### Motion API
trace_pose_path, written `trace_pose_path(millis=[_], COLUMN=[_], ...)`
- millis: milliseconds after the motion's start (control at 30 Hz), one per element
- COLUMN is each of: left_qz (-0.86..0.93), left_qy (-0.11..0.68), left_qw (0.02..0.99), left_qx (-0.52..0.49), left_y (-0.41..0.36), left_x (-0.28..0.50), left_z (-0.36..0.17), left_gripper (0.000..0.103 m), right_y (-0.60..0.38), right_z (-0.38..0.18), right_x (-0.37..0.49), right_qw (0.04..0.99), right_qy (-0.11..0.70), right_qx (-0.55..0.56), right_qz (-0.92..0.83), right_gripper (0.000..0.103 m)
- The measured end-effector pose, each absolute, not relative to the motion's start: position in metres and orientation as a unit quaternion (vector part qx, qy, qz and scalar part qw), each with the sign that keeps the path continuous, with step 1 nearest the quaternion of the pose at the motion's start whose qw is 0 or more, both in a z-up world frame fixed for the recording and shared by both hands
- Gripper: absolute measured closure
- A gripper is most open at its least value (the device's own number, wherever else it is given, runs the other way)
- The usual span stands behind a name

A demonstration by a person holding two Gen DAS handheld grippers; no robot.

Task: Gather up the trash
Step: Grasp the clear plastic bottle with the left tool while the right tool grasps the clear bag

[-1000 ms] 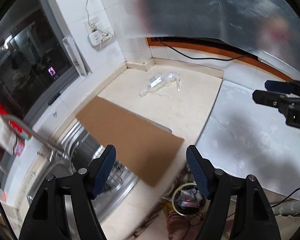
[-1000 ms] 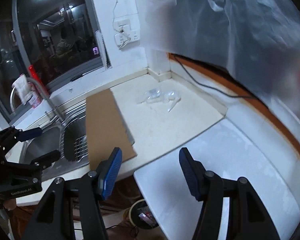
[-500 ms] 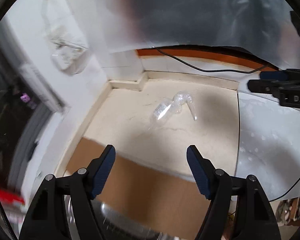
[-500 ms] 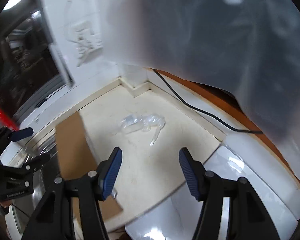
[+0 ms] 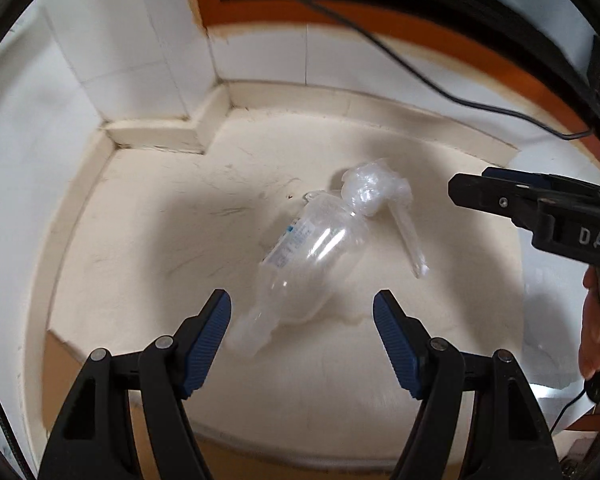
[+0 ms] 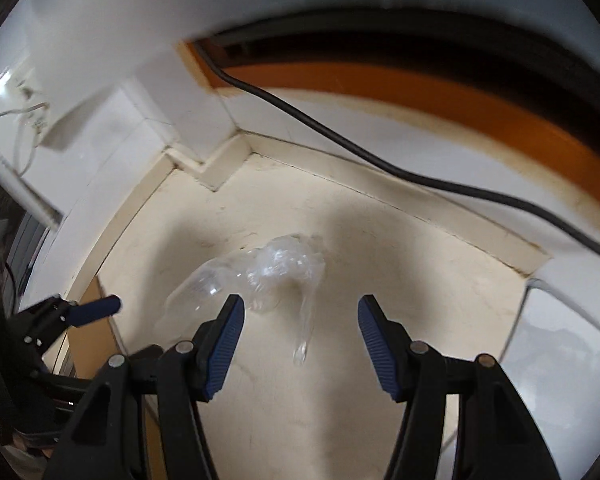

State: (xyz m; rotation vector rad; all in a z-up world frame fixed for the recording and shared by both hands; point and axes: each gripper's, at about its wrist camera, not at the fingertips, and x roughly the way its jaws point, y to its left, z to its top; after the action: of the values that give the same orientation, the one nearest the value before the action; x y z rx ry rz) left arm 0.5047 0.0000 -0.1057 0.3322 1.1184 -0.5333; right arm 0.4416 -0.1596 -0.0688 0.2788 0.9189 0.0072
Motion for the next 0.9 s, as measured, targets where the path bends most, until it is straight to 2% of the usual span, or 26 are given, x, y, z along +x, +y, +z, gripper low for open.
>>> trace_pose_path(millis=[267,367,600,633,767,900], left_qz=[-0.245,-0.232,-0.199,-0.194,-0.182,-0.178], left_qy=[0.537,0.535,0.539,0.54,0.549,0.552], left_qw=[0.792,0.797,0.811,0.812,0.813,0.813], left_qx=[0.157,0.154,0.113,0.105,0.07,0.052], left_y=[-0.012,-0.013,0.004,0.007,0.018,0.023], left_x=[0.529,0.536,0.546,0.548,0.551,0.547], left_z=[-0.137,-0.144,-0.146,-0.146,-0.147,-0.147], left_gripper=[0.031,0.037,0.038,0.038,0.039,0.04], right_y=[-0.156,-0.153,-0.146,-0.144,-0.135,-0.124], right_z=[-0.095,-0.105,-0.128,-0.128,-0.131,-0.133], right_x=[0.479,0.495,0.517,0.517,0.517,0.505], right_qw=[0.877,0.872,0.857,0.859,0.864,0.873], right_qy=[0.45,0.456,0.474,0.47,0.469,0.463], right_qx=[0.17,0.18,0.203,0.202,0.179,0.152], right_qz=[0.012,0.011,0.016,0.017,0.031,0.029], right_gripper=[0.043,0.043,0.044,0.045,0.062,0.067])
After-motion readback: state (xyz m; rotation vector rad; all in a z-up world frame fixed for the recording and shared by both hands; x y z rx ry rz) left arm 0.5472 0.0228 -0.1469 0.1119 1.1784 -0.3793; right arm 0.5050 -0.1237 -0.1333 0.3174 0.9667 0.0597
